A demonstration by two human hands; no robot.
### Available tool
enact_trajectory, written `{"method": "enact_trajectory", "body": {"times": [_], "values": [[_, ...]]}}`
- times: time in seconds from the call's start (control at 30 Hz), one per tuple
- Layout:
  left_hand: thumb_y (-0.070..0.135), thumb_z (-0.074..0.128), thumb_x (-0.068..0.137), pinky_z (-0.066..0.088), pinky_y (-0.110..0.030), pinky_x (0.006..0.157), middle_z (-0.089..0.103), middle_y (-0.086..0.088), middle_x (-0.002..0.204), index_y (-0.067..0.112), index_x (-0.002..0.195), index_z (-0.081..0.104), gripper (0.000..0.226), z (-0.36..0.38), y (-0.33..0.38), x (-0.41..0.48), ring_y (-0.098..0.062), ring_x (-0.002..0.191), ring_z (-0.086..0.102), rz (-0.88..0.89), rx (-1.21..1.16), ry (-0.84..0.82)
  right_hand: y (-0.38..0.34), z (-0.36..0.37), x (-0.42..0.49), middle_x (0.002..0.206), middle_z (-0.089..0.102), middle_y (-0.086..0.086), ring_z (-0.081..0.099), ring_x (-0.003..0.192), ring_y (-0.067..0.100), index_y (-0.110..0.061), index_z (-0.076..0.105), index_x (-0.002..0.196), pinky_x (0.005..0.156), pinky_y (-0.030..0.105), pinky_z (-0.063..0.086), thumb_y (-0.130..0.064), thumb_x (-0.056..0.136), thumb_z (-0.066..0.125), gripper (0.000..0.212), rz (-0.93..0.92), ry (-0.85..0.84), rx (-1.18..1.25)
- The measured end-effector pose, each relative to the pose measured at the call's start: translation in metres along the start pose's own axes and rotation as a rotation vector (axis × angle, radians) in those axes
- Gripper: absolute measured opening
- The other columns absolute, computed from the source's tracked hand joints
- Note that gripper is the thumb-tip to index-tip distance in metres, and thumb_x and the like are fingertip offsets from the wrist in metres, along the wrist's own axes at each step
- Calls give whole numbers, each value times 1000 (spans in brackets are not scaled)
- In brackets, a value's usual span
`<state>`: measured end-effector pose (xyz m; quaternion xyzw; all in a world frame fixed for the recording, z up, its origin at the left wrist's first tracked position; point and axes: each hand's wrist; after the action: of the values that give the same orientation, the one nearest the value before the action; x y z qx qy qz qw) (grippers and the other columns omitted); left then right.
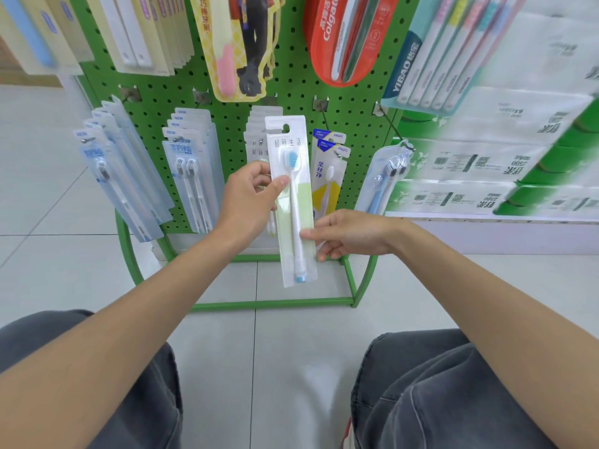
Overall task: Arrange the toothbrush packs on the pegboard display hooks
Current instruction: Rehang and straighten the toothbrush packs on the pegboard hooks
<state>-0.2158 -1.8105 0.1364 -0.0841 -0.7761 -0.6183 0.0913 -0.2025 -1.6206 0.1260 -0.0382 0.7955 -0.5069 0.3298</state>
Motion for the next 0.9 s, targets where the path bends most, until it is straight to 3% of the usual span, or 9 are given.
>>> {"method": "enact_trajectory", "body": {"times": [0.13,0.37,0.43,0.53,0.6,0.63,0.7,0.77,0.9], "values": [[20,64,95,45,-19,58,62,2,70,7,100,65,14,4,0,2,-5,49,48,-18,-17,10,6,5,-3,60,56,-11,60,69,9,-15,53,75,63,19,41,-25,89,71,25,33,-38,-80],[22,62,96,45,-18,59,64,-1,77,9,103,66,16,6,5,0,0,52,49,1,11,36,4,8,-16,69,55,-3,56,68,8,-12,54,84,63,19,40,-29,85,74,27,34,-101,-106],[25,56,99,45,-15,60,62,3,76,11,105,65,18,4,7,-1,-1,56,50,8,18,35,1,13,-20,66,60,-2,54,63,7,-12,62,81,64,20,40,-30,83,77,23,1,-41,-201],[37,47,102,46,-20,66,54,6,75,13,108,60,28,5,12,-5,-5,64,51,-10,4,-22,-3,23,-22,67,66,1,57,59,10,-23,66,86,61,23,42,-39,78,80,23,-126,224,-458],[47,50,98,44,-26,71,53,7,81,19,102,55,29,6,13,-6,-2,67,53,-30,-42,-72,-9,32,-25,65,57,-8,55,61,14,-30,58,102,57,27,40,-41,79,76,31,-231,392,-736],[52,54,94,44,-27,72,53,8,86,23,100,52,30,6,13,-7,-1,70,55,-39,-44,-88,-11,35,-25,67,53,-9,55,65,17,-28,49,123,58,30,42,-42,81,73,51,-270,433,-858],[59,66,82,49,-30,74,56,4,98,22,106,51,46,6,12,-8,-9,82,59,-37,18,-97,-13,43,-24,71,52,-6,59,72,25,-27,11,152,63,34,48,-44,84,67,90,-289,445,-983],[63,68,72,54,-38,83,58,1,107,21,115,50,62,5,13,-8,-16,94,62,-46,66,-90,-11,47,-22,70,51,-5,60,73,26,-29,-5,154,67,38,52,-47,86,65,100,-278,450,-1005],[33,61,92,56,-46,88,56,6,108,20,131,42,45,3,17,-6,-21,99,65,-84,-25,-82,-7,45,-19,74,67,-8,62,69,9,-34,-7,154,71,39,55,-57,78,72,112,-282,425,-771]]}}
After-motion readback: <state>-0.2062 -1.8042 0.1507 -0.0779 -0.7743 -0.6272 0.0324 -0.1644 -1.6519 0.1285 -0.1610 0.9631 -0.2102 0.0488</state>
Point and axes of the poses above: each hand's wrist, its own x-axis towards the middle knuckle, its own z-axis out of the palm, y = z × x
